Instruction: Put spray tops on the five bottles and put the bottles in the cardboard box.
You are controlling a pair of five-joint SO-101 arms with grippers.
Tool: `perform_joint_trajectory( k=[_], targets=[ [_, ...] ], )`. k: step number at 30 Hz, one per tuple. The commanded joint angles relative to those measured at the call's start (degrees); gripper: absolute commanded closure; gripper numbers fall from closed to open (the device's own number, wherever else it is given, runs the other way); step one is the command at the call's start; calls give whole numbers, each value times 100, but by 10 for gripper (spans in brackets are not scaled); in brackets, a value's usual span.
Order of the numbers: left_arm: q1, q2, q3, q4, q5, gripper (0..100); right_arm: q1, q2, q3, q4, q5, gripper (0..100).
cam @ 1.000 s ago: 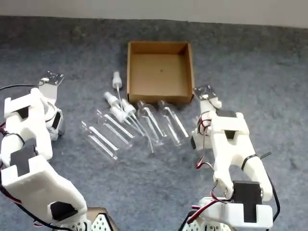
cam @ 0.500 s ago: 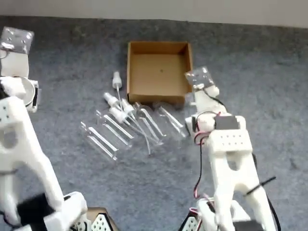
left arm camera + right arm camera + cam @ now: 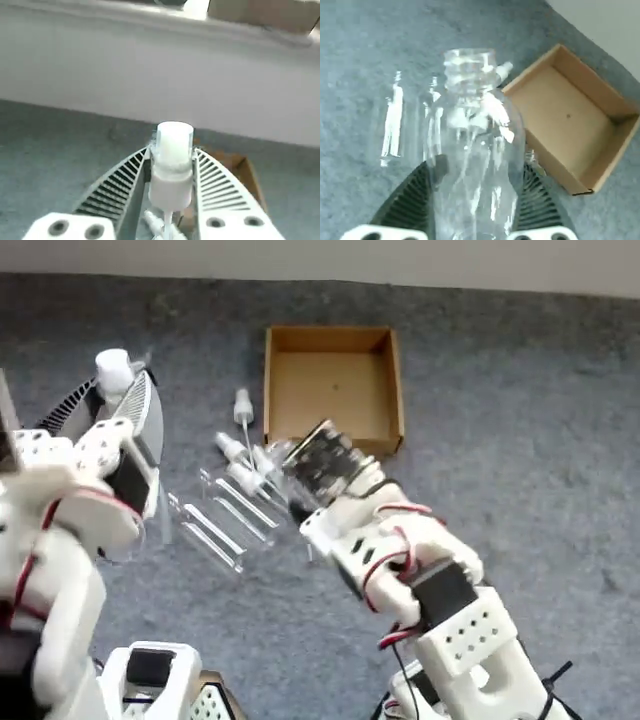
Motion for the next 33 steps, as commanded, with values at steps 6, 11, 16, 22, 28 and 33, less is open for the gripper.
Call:
perform_joint_trajectory(
  k=[6, 11, 16, 22, 28, 33],
  targets=[
    [602, -927, 1587, -2180, 730, 982, -743, -435, 1191, -2422, -747, 995],
    [444, -1930, 2774, -3015, 835, 986, -1007, -444, 2079, -3424, -976, 995],
    [101, -2949, 3925, -3815, 1266, 986, -1349, -444, 2378, -3468, -985, 995],
    [-57, -3582, 4875, -4000, 1284, 986, -1367, -444, 2387, -3468, -1011, 995],
    [-57, -3618, 5130, -4281, 1257, 986, -1385, -453, 2387, -3468, -1011, 995],
    [-57, -3618, 5156, -4334, 1266, 986, -1367, -453, 2396, -3468, -1011, 995]
  ],
)
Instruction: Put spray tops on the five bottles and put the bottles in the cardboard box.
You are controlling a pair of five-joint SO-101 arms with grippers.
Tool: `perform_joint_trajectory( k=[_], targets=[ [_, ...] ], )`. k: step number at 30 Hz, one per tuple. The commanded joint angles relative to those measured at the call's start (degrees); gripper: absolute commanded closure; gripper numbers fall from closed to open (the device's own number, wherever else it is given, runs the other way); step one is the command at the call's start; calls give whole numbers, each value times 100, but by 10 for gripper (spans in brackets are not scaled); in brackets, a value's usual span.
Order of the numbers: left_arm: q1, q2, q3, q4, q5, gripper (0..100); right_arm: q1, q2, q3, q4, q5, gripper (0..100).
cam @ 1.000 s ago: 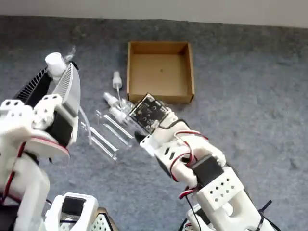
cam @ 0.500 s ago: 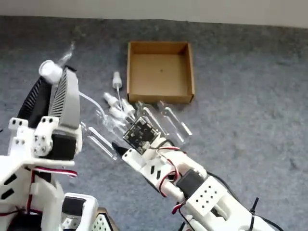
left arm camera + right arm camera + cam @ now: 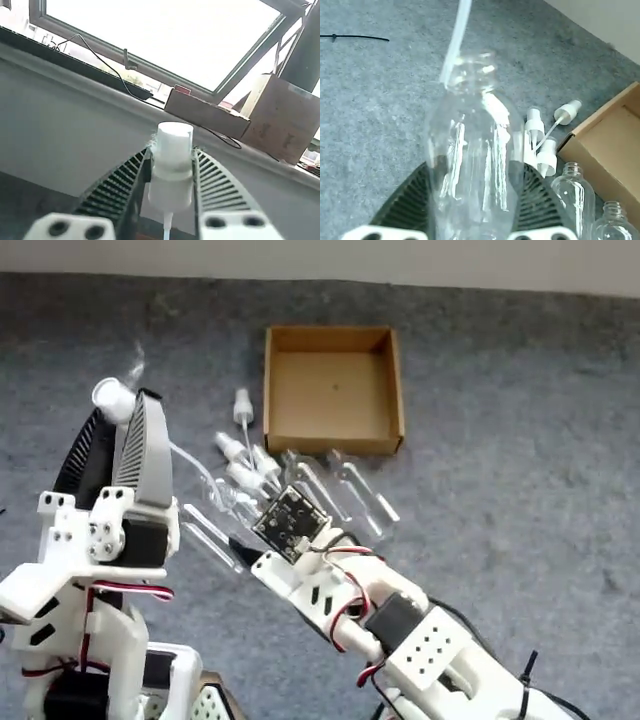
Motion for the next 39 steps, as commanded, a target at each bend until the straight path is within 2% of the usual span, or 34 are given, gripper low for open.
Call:
perform_joint_trajectory(
  k=[1, 8, 13, 19, 24, 29, 39],
  targets=[
    [-84, -4, -4, -149, 35, 986, -48, -180, -84, -163, -44, 995],
    [-110, 4, -4, -475, 18, 986, -75, -180, -48, -145, -18, 995],
    [-444, 4, 4, -721, -123, 986, -75, -180, -48, -145, -18, 995],
    [-435, 4, 453, -949, -123, 986, -75, -180, -48, -145, -18, 995],
    [-251, -31, 497, -923, -79, 986, -75, -180, -48, -145, -18, 995],
    [189, -66, 154, -466, -114, 986, -48, -180, -48, -145, -18, 995],
    [198, -66, -189, -62, -114, 986, -40, -180, -48, -145, -18, 995]
  ],
)
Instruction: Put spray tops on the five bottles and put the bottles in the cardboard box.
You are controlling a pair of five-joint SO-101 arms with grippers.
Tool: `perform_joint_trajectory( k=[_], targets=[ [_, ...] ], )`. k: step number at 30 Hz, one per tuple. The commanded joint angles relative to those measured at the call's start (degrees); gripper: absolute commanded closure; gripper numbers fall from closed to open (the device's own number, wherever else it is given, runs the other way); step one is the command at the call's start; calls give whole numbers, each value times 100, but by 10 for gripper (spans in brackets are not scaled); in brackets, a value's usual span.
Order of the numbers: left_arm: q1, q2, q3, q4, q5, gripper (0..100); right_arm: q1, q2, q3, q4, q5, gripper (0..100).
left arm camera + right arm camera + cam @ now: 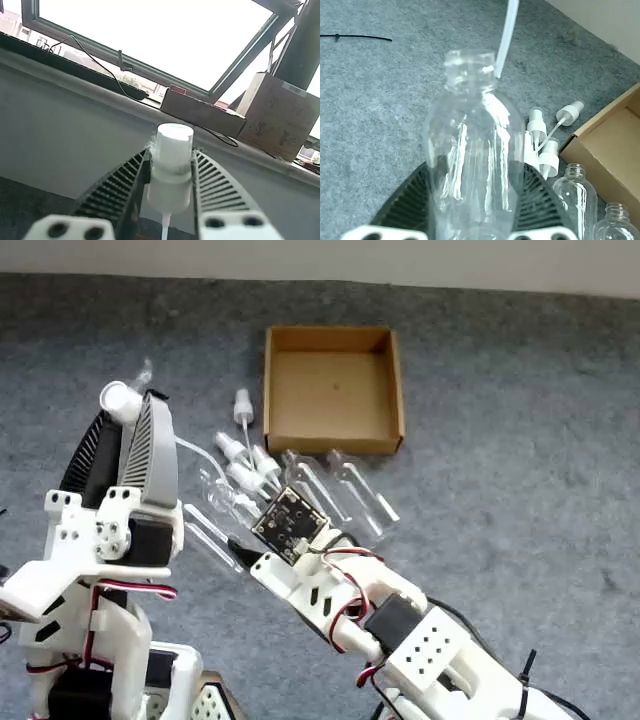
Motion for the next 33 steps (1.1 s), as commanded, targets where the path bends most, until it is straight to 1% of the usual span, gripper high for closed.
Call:
perform_joint_trajectory(
  k=[1, 5, 10, 13, 20, 25, 30, 33],
  targets=[
    [66, -22, -347, 18, -44, 986, 4, -180, -48, -145, -18, 995],
    [66, -22, -488, 123, -44, 986, 22, -180, -48, -145, -35, 995],
    [57, -22, -699, 193, -53, 986, 374, -171, -48, -154, -53, 995],
    [57, -22, -681, 193, -53, 986, 426, -171, -40, -154, -53, 995],
    [57, 22, -681, 167, -53, 986, 382, -171, -40, -145, -53, 995],
    [57, 40, -602, 132, -53, 986, 22, -171, -40, -145, -53, 995],
    [57, 48, -215, -308, -70, 986, -13, -171, -40, -145, -53, 995],
    [57, 40, -40, -360, -70, 986, -4, -171, -40, -145, -53, 995]
  ],
)
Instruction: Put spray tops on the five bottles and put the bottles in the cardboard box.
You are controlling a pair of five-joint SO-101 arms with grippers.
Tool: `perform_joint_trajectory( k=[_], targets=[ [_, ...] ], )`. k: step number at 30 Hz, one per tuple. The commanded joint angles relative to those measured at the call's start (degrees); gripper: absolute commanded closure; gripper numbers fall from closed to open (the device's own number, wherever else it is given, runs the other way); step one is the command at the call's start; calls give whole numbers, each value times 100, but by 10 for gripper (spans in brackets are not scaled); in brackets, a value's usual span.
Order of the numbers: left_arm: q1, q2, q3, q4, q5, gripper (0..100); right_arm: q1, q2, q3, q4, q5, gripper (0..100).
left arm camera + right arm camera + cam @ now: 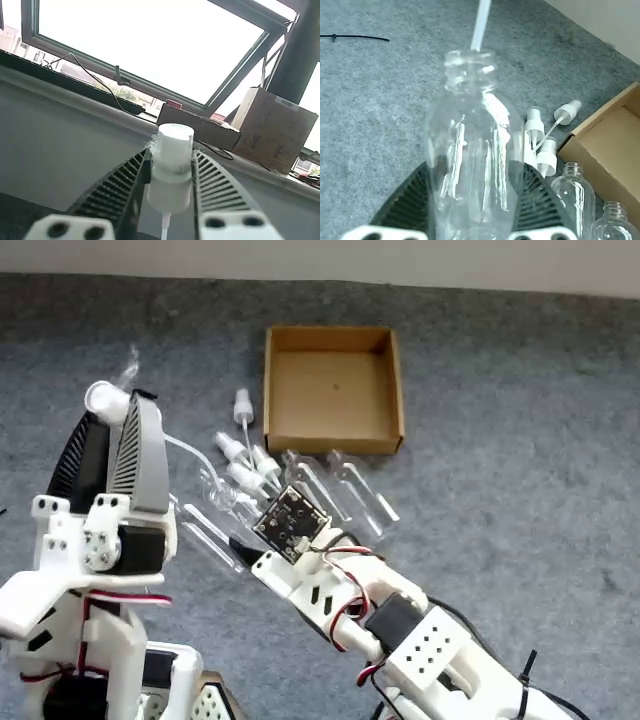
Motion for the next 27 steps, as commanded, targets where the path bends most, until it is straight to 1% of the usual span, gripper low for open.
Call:
perform_joint_trajectory(
  k=[1, 5, 9, 14, 19, 21, 23, 27],
  targets=[
    [84, 40, 66, -185, -70, 986, -40, -171, -40, -145, -53, 995],
    [92, 31, 75, -176, -53, 986, -40, -171, -40, -145, -53, 995],
    [136, -22, 295, 273, -18, 986, -22, -171, -48, -154, -53, 995],
    [171, -22, 532, 712, -9, 986, 207, -171, -40, -163, -53, 995],
    [892, -22, 1007, 765, -44, 986, 189, -171, -40, -163, -62, 995],
    [1077, -22, 1103, 765, -44, 986, 215, -171, -40, -163, -62, 995],
    [1138, -22, 1138, 800, -44, 983, 224, -180, -48, -163, -62, 995],
    [1147, -22, 1095, 1284, -53, 982, 382, -180, -75, -163, -132, 995]
  ],
)
